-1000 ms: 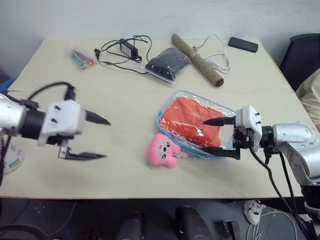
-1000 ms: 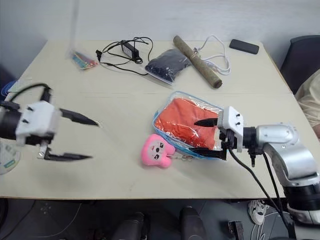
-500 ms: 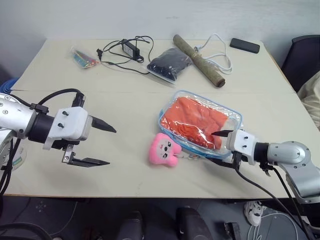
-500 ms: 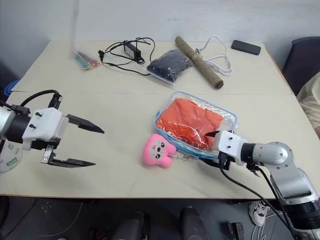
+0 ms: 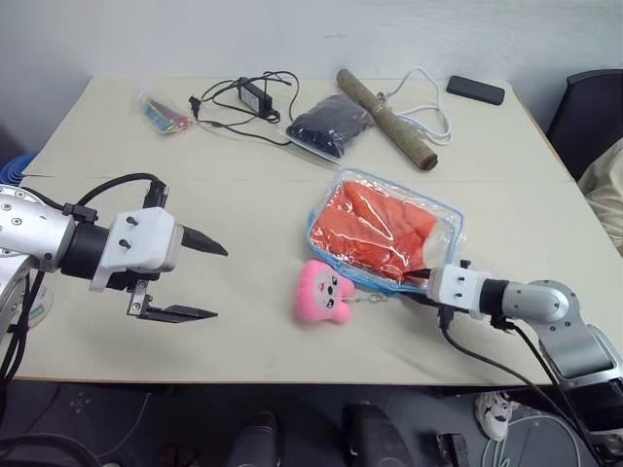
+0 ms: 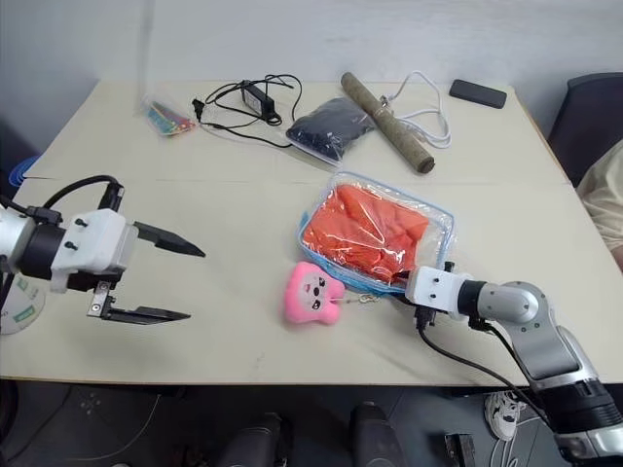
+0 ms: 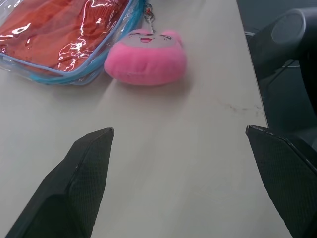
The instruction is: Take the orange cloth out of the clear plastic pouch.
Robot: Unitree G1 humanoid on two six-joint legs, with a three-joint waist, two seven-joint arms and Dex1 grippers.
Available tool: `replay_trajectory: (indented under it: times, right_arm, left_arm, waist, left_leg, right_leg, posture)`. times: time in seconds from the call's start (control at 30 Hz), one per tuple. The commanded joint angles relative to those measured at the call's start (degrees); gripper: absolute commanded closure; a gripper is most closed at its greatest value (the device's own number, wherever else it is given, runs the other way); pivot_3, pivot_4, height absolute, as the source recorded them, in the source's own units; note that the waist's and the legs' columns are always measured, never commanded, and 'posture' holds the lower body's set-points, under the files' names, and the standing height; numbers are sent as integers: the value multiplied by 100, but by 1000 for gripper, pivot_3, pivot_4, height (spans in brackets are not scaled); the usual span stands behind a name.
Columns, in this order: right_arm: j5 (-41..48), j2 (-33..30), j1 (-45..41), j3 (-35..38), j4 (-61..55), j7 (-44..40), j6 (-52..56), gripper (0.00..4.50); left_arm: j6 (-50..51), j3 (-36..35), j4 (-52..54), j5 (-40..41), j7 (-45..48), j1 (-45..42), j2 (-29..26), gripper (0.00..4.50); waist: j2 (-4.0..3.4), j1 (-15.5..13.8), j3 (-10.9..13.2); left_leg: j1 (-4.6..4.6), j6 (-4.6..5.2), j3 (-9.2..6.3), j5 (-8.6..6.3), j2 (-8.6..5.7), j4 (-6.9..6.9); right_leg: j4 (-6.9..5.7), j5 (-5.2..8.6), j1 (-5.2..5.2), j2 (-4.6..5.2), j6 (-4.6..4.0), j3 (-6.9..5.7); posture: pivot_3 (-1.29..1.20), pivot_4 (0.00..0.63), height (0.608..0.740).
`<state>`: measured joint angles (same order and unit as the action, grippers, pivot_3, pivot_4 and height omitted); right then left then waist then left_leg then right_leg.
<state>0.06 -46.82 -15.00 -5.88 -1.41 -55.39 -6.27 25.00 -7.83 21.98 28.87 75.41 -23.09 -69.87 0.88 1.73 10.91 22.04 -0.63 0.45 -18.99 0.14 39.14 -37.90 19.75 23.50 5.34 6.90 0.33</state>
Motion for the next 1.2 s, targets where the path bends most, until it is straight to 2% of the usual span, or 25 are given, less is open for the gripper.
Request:
replay_trajectory:
  times: [0.03,0.07,0.2,0.33,0.6,0.73,0.93,1.03,1.2]
  right_arm:
    - [-16,64,-392,-257,335,-339,-478,4232]
    - [-55,126,-541,-339,491,-384,-630,4481]
    - [-314,399,-1197,-713,1253,-544,-1458,4481]
    - [-471,960,-2130,-1115,2242,-702,-2357,4481]
    - [-685,1728,-3238,-1629,3883,-1015,-3824,4481]
    - [-641,2021,-3425,-1762,4147,-1187,-4038,4481]
    - [-548,2283,-3392,-1688,3962,-1287,-3383,4481]
    - [-480,2116,-3214,-1615,3634,-1394,-3005,3735]
    - [-51,1741,-2792,-1306,2594,-1483,-2123,2185]
  left_arm:
    - [48,-151,146,20,-113,72,21,0]
    - [60,-177,171,30,-129,111,16,0]
    - [170,-377,295,121,-174,293,-30,0]
    - [420,-719,441,281,-229,473,-71,0]
    - [805,-1203,848,453,-391,871,-74,0]
    - [969,-1386,982,543,-437,964,-109,0]
    - [1117,-1530,1099,598,-507,1080,-106,0]
    - [1288,-1642,1239,760,-519,1203,-55,0]
    - [1670,-1906,1477,1281,-448,1405,-36,0]
  waist:
    - [0,26,0]
    - [0,35,0]
    - [0,60,0]
    - [0,139,0]
    - [0,174,0]
    - [0,174,0]
    - [0,173,0]
    - [0,166,0]
    - [0,129,0]
  left_leg:
    - [-2,0,1,0,2,0]
    - [-2,0,1,0,2,0]
    - [-4,-2,2,1,7,0]
    - [-4,-4,1,2,8,0]
    - [2,-9,-3,4,8,-3]
    - [2,-10,-8,5,10,-2]
    - [2,-12,-9,5,10,-2]
    - [2,-13,-9,5,9,-2]
    - [5,-13,-13,4,7,-2]
  right_leg:
    - [-1,0,0,-1,0,1]
    - [-2,0,1,-2,0,1]
    - [-4,0,1,-4,0,1]
    - [-5,0,2,-4,0,0]
    - [-10,0,2,2,0,-4]
    - [-11,0,3,1,0,-8]
    - [-17,0,3,1,0,-8]
    - [-16,0,2,2,0,-8]
    - [-15,0,2,10,0,-8]
  posture:
    - [0,150,740]
    - [0,150,740]
    - [0,150,740]
    - [0,150,740]
    - [0,150,740]
    - [0,150,740]
    - [0,150,740]
    - [0,150,740]
    - [0,150,740]
